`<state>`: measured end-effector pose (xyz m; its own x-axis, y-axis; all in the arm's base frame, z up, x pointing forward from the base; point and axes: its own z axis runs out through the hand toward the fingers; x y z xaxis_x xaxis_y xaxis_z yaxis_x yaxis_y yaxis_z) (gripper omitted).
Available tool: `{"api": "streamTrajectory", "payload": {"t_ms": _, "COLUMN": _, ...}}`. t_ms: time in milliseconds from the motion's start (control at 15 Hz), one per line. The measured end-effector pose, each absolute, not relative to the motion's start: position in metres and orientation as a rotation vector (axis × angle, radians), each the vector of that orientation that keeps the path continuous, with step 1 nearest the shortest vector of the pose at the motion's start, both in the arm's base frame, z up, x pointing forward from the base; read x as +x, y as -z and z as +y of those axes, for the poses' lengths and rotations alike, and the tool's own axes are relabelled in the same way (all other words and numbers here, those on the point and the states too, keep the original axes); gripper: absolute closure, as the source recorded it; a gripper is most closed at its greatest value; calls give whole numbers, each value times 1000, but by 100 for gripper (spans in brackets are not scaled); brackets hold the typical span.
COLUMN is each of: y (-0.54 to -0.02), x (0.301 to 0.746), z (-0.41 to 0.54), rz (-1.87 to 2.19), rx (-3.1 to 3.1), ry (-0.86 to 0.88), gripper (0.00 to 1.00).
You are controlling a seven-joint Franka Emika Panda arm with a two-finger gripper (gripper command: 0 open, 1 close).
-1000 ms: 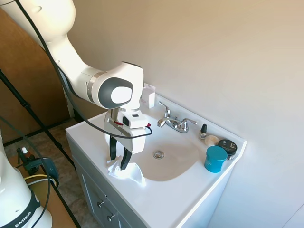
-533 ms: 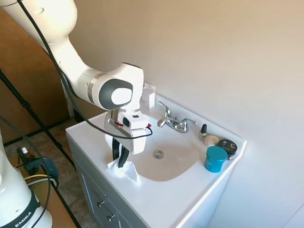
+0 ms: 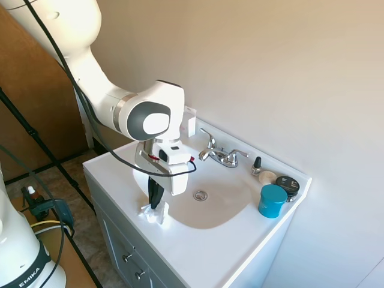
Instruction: Throw the tissue in the trash bin
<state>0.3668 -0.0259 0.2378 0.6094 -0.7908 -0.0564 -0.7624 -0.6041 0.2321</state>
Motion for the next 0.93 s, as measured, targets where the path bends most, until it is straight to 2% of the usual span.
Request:
{"api": "streamTrajectory", "payload": {"t_ms": 267, "y": -269, "x": 373, "z": -29, "rz": -1307, "rx": 2676, "ry": 139, "gripper": 100}}
{"api": "streamTrajectory", "payload": {"t_ms": 467, "y": -316, "x": 370, "z": -12, "rz": -1290, "rx": 2707, "ry": 48, "gripper": 100}}
{"api": "streamTrajectory", "payload": {"t_ms": 667, "y": -356, "x": 360, "z": 37, "rz": -1231, "rx": 2753, "ry": -39, "gripper": 100}}
{"api": "streamTrajectory", "payload": {"t_ms": 933, "y": -372, "x": 339, "z": 121, "rz": -1128, "rx": 2799, "ry": -147, "gripper": 100}}
